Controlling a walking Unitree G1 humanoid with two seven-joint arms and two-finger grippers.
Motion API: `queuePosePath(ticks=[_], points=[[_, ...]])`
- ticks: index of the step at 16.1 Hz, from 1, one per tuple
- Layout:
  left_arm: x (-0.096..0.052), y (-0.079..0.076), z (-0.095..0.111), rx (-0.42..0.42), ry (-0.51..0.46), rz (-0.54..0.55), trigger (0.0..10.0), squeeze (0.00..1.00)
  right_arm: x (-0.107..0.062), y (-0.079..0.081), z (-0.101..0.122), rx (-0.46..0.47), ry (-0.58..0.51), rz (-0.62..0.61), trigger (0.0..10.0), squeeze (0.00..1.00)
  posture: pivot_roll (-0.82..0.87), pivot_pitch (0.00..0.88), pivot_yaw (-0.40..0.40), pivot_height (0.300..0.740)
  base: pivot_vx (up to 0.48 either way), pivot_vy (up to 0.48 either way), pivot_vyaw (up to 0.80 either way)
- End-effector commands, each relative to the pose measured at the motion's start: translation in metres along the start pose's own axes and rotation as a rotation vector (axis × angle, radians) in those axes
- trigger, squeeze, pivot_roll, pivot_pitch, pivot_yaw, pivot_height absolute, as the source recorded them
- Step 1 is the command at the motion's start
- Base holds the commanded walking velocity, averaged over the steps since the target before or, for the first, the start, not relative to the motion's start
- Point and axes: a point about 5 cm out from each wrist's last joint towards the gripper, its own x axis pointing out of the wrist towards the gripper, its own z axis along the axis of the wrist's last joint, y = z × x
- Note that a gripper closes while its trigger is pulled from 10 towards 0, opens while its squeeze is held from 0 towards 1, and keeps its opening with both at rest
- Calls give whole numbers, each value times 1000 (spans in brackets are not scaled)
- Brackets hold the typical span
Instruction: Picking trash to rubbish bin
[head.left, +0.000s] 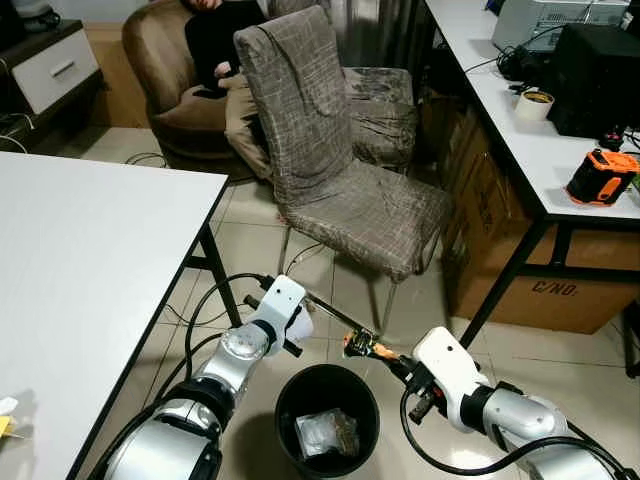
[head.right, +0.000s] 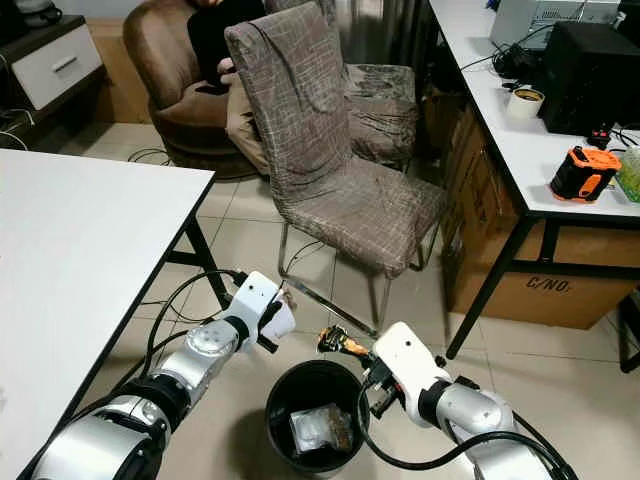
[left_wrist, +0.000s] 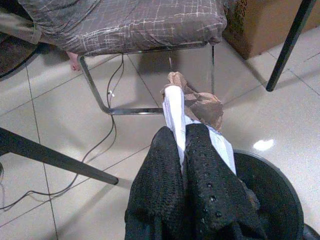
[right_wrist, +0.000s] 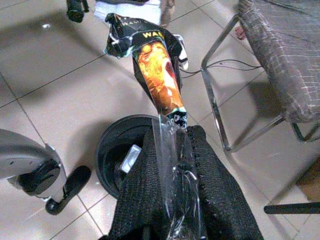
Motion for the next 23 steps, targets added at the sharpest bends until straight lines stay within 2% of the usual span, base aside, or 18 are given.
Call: queuePosePath(ticks=[1,2,3,4,9,13,16,17,18,19,21,22,23], points=[[2,-2,8,8,-21,-19,10000,94,0,2,2,-8,3,6,10000,0,-160,21,33,740,0,0,0],[3,-4,9,10,-25,-28,10000,455,0,3,2,-5,6,0,10000,0,-162,22,37,740,0,0,0],[3,-4,9,11,-24,-30,10000,639,0,3,1,-5,7,-4,10000,0,-164,23,39,740,0,0,0],[3,-6,9,16,-24,-44,10000,1000,-1,3,1,-6,10,-7,10000,0,-165,22,41,740,0,0,0],[5,-8,15,-2,-43,-64,10000,1000,-1,-1,1,-6,15,-23,10000,0,-175,19,49,740,0,0,0],[7,-18,18,-27,-49,-114,10000,1000,-2,-1,-1,-14,28,-29,10000,0,-178,18,55,740,0,0,0],[7,-15,17,-47,-49,-89,10000,1000,-2,-1,-2,-13,33,-37,10000,0,-172,16,58,740,0,0,0],[5,-8,13,-55,-42,-54,10000,976,0,-1,-3,-16,36,-41,10000,0,-167,16,62,740,0,0,0],[1,2,7,-67,-40,-21,10000,784,3,-1,-5,-5,32,-65,10000,0,-164,18,64,740,0,0,0],[-3,7,0,-62,-41,-12,10000,0,6,-1,-8,0,39,-80,10000,0,-157,20,63,740,0,0,0],[-11,16,-14,-42,-26,16,10000,0,12,-1,-16,-10,74,-93,10000,0,-144,29,61,740,0,0,0],[-22,30,-28,-49,-23,52,10000,0,23,-6,-25,3,90,-143,10000,0,-138,32,64,740,0,0,0],[-26,34,-31,-56,-27,59,10000,0,28,-9,-27,6,90,-169,10000,0,-133,35,64,740,0,0,0]])
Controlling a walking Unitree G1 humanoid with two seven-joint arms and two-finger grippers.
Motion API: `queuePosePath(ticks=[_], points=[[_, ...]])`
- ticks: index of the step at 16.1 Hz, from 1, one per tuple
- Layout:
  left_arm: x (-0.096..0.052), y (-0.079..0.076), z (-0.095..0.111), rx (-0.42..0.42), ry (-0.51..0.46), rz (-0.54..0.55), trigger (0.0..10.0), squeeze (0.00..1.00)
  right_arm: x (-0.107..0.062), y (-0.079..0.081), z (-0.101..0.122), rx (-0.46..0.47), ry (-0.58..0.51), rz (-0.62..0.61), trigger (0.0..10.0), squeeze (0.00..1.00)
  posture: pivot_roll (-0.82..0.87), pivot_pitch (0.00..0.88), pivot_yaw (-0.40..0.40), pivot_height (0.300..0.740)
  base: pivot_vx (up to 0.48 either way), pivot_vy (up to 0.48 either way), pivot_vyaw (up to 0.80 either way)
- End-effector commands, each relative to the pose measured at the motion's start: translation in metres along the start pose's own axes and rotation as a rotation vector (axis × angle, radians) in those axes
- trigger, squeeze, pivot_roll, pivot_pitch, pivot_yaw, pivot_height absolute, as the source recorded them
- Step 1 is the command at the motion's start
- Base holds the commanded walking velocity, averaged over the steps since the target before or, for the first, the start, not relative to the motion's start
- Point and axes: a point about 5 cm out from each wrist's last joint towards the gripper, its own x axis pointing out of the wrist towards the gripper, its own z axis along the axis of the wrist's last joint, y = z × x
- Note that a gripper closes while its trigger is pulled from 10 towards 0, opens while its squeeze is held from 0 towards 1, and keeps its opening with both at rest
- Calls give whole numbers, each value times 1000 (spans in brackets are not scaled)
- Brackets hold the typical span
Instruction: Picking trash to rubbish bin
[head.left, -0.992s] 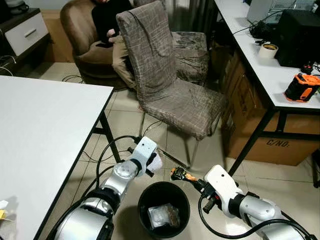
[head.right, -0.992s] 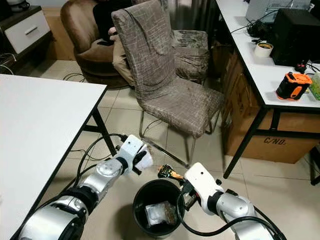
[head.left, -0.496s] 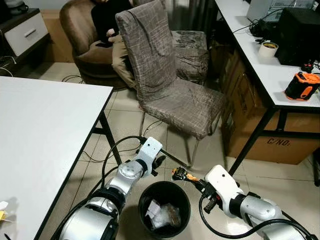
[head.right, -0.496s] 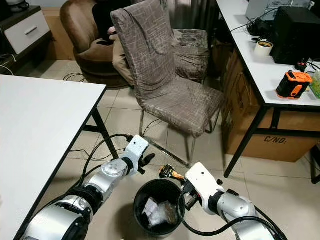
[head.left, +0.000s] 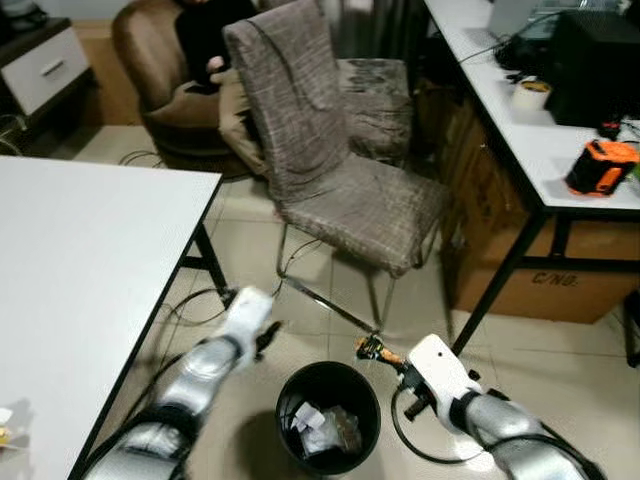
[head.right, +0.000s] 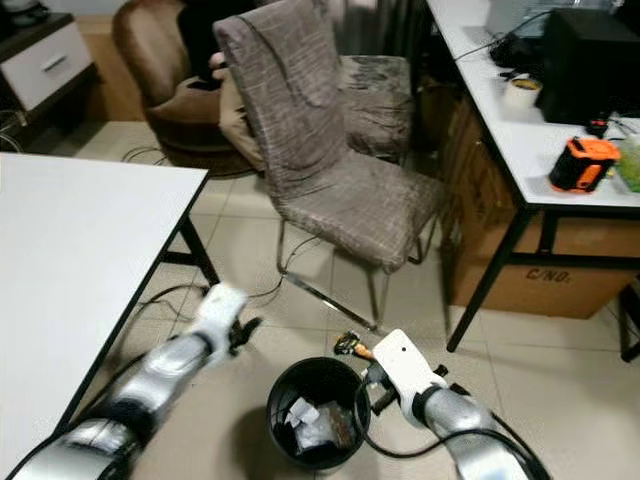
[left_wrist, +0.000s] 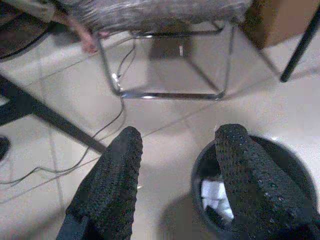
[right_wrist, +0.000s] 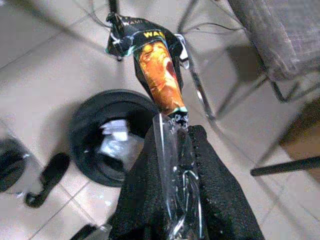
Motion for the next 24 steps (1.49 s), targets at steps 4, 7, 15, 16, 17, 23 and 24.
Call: queuePosePath(ticks=[4,7,15,16,17,23,24], points=[[-40,17,5,6,-124,-80,10000,0,42,-8,17,79,-89,-47,10000,0,-67,57,44,740,0,0,0],[-78,12,22,51,-200,-192,10000,0,66,6,41,50,-126,96,10000,0,-36,61,38,740,0,0,0],[-112,-5,45,47,-175,-327,10000,0,84,2,55,-52,-118,176,10000,1000,-28,48,23,740,0,0,0],[-112,-3,44,44,-166,-324,10000,0,84,2,56,-50,-120,184,10000,1000,-30,51,28,740,0,0,0],[-111,-2,43,42,-158,-318,10000,0,85,1,57,-42,-125,179,10000,1000,-31,46,31,740,0,0,0],[-105,1,47,41,-151,-287,10000,0,87,-1,64,-38,-142,164,10000,1000,-26,37,34,740,0,0,0],[-105,1,50,38,-156,-283,10000,0,87,-1,64,-25,-142,167,10000,1000,-26,36,34,740,0,0,0]])
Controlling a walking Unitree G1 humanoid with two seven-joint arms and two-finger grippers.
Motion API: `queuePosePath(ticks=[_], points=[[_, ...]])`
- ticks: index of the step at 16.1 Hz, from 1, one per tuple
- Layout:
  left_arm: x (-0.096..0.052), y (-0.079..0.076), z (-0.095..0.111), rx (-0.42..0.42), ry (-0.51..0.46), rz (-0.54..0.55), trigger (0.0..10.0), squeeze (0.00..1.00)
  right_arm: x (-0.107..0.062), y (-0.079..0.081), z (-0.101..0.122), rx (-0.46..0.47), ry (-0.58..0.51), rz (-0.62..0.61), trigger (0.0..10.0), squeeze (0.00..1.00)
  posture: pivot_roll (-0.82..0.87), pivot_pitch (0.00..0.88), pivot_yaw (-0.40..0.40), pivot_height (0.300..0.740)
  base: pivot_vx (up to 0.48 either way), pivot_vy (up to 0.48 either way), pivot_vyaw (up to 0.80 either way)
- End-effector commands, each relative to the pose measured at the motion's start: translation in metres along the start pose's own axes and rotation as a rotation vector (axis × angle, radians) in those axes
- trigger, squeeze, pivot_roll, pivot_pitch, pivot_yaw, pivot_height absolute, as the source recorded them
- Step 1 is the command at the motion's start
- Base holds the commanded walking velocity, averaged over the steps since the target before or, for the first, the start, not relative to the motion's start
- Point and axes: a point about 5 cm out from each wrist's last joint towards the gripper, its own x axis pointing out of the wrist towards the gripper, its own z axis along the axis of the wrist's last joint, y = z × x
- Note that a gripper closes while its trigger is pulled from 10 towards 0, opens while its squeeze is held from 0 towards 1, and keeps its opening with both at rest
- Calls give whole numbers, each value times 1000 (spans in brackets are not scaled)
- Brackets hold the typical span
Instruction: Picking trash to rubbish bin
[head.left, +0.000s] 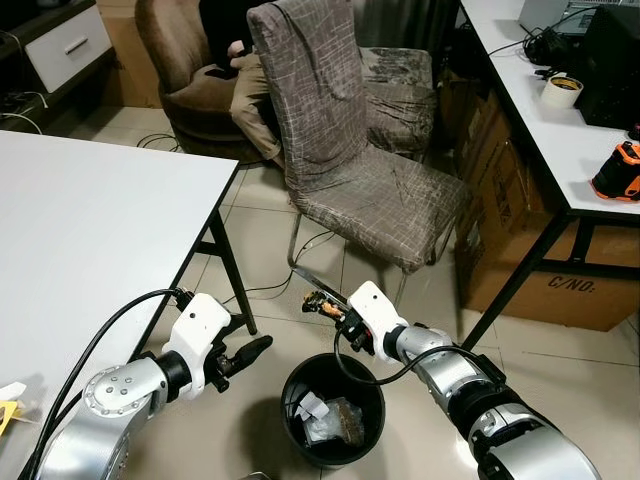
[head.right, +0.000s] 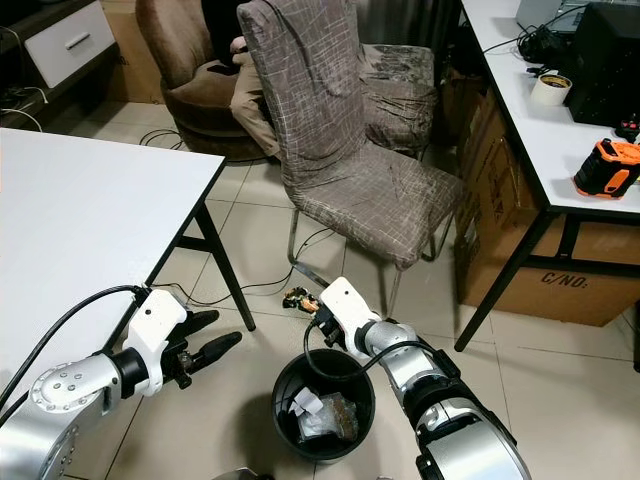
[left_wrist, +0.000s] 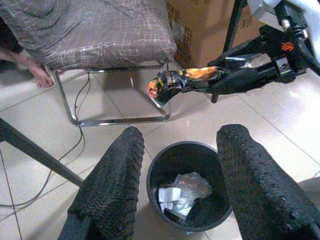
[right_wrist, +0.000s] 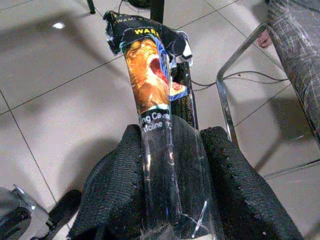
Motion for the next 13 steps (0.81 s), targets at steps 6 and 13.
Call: queuePosePath(ticks=[6,13], points=[[3,0,13,21,-9,9,10000,0,1,-1,2,8,-7,12,10000,1000,-28,27,32,740,0,0,0],[16,8,21,-94,-86,192,10000,0,-9,-16,2,98,-95,-132,10000,0,-33,18,37,740,0,0,0]])
